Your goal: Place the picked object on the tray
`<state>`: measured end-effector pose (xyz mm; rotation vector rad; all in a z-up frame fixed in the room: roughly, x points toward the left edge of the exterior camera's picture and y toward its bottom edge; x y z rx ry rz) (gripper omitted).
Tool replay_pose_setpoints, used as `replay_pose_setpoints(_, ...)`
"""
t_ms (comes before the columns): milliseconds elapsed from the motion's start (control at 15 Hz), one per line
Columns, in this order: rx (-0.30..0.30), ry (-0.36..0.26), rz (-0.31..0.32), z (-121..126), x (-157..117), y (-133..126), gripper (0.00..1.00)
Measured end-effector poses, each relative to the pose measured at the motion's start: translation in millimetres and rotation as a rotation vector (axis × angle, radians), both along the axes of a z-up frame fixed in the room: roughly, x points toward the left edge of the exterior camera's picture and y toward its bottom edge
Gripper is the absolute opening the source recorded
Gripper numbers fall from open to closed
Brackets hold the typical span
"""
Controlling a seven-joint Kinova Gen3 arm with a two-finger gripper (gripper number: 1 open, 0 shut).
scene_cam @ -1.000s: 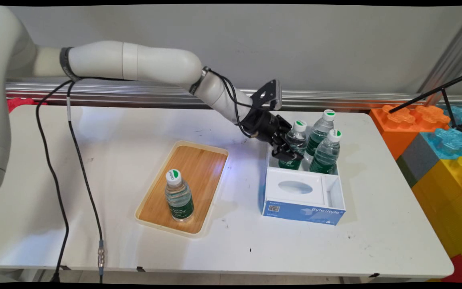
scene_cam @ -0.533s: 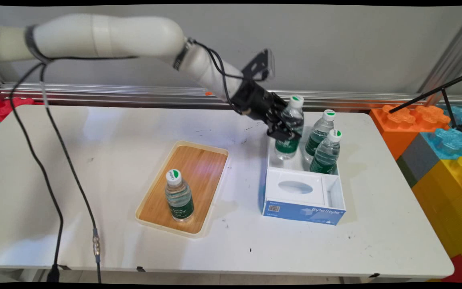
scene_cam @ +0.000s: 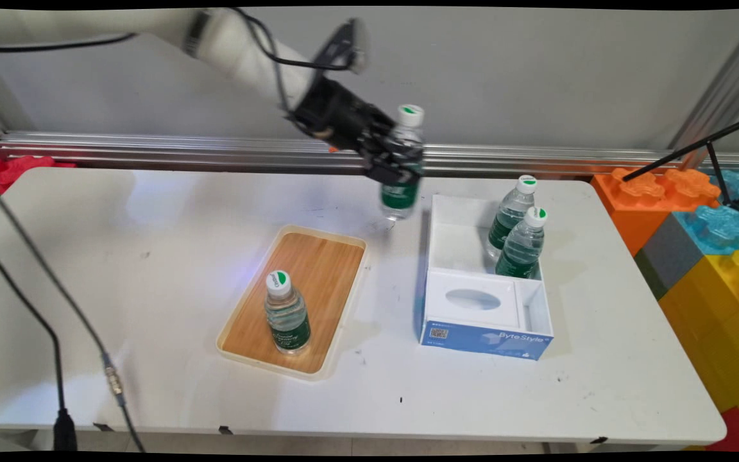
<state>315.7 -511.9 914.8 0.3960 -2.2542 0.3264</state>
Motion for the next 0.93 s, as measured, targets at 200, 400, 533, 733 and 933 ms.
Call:
replay_pose_setpoints(200, 0.018, -0.023, 0.032, 1, 41, 19, 0.0)
replay_pose_setpoints(400, 0.026, -0.032, 0.039, -7, 64, 32, 0.0)
replay_pose_setpoints(533, 0.024, -0.029, 0.04, -16, 78, 39, 0.0)
replay_pose_setpoints(733, 0.026, -0.024, 0.039, -39, 92, 41, 0.0)
replay_pose_setpoints(933, 0.047, -0.02, 0.033, -70, 102, 40, 0.0)
